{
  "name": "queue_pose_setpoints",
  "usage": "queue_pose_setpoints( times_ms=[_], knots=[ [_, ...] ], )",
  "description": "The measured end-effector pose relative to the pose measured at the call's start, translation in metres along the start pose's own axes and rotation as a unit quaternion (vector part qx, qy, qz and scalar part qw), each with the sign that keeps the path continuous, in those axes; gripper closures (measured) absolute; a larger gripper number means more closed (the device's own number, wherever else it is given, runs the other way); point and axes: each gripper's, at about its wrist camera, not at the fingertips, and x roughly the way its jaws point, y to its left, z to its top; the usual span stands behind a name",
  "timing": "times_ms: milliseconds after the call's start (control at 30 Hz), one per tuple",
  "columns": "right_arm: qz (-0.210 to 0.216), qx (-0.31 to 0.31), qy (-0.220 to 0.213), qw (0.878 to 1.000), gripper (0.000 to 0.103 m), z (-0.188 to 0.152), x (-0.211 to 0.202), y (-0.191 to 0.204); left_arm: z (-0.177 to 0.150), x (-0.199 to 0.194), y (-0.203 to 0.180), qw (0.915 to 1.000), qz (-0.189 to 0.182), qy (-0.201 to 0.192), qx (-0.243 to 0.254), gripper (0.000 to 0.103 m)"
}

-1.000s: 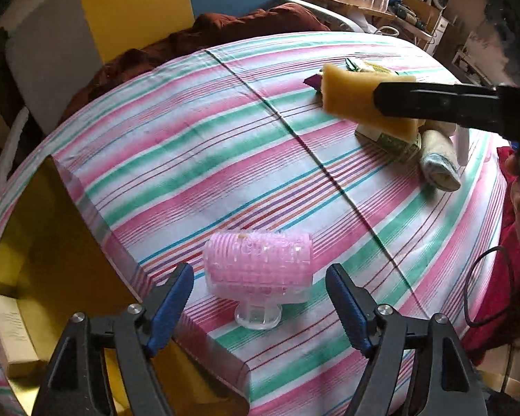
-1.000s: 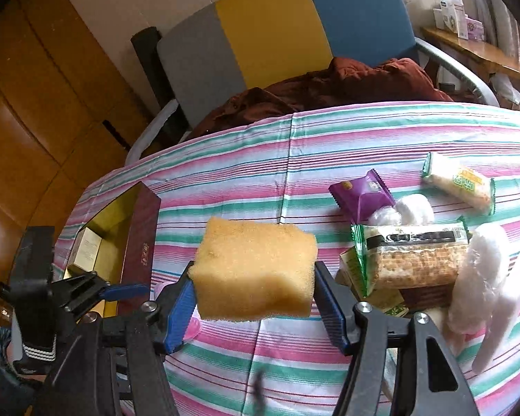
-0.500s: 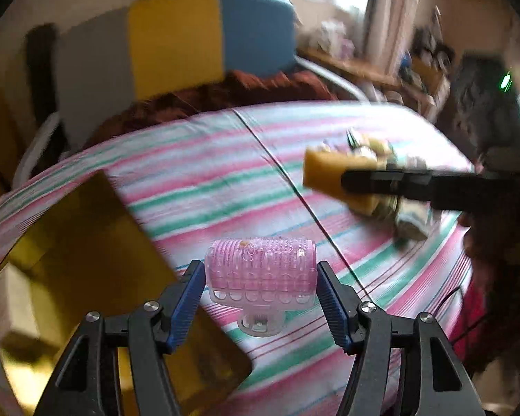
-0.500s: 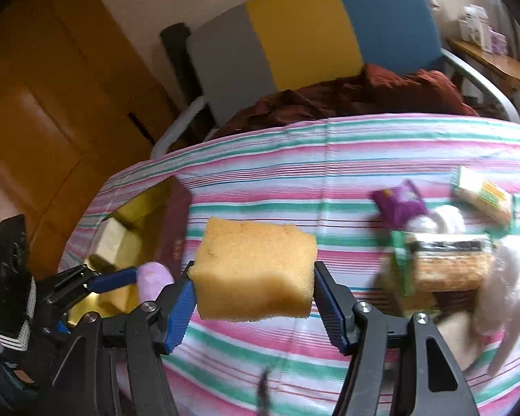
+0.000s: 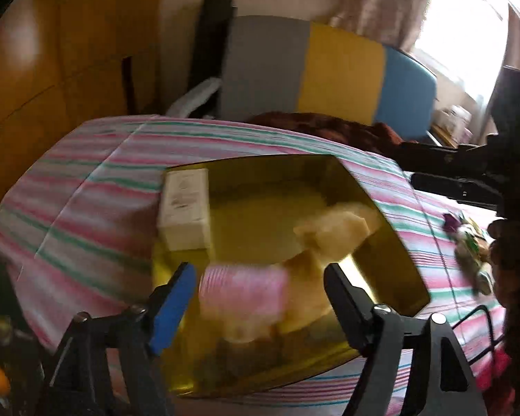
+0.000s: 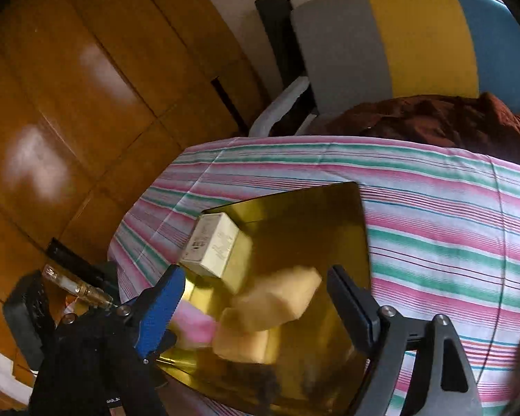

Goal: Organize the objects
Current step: 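Lower both items into the gold tray and open both tools, then move both tools back toward the remaining items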

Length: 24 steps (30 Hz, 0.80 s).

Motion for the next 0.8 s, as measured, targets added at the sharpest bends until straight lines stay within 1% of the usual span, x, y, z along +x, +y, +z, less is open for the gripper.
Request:
queue_pose_setpoints(
  times_ms=[100, 167, 200, 267, 333, 433, 600, 800],
  knots=[
    [-0.017, -0.013, 0.009, 1.0, 0.018, -0.011, 0.001, 0.005, -0.006, -0.002, 0.014, 0.9998, 0.009, -0.003, -0.016, 0.018],
    [-0.038, -0.023, 0.013, 0.999, 0.018, -0.021, 0.001, 0.006, -0.009, -0.004, 0.017, 0.9997, 0.01, -0.005, -0.02, 0.014],
    [-0.047, -0.029, 0.015, 0.998, 0.018, -0.025, 0.001, 0.007, -0.01, -0.005, 0.016, 0.9996, 0.014, -0.009, -0.021, 0.013],
    [-0.067, -0.041, 0.015, 0.997, 0.018, -0.033, 0.0, 0.009, -0.011, -0.006, 0.01, 0.9992, 0.028, -0.02, -0.022, 0.008],
    [-0.09, -0.052, 0.009, 0.995, 0.018, -0.042, -0.004, 0.011, -0.013, -0.011, 0.004, 0.9982, 0.046, -0.033, -0.019, 0.006],
    [-0.122, -0.064, -0.003, 0.99, 0.018, -0.053, -0.008, 0.013, -0.014, -0.014, -0.004, 0.997, 0.06, -0.047, -0.011, 0.003],
    [-0.17, -0.075, -0.029, 0.982, 0.018, -0.066, -0.021, 0.014, -0.017, -0.02, -0.012, 0.996, 0.067, -0.058, -0.01, 0.001],
    [-0.198, -0.074, -0.048, 0.976, 0.017, -0.076, -0.034, 0.008, -0.021, -0.022, -0.024, 0.9959, 0.068, -0.059, 0.003, 0.001]
  ],
)
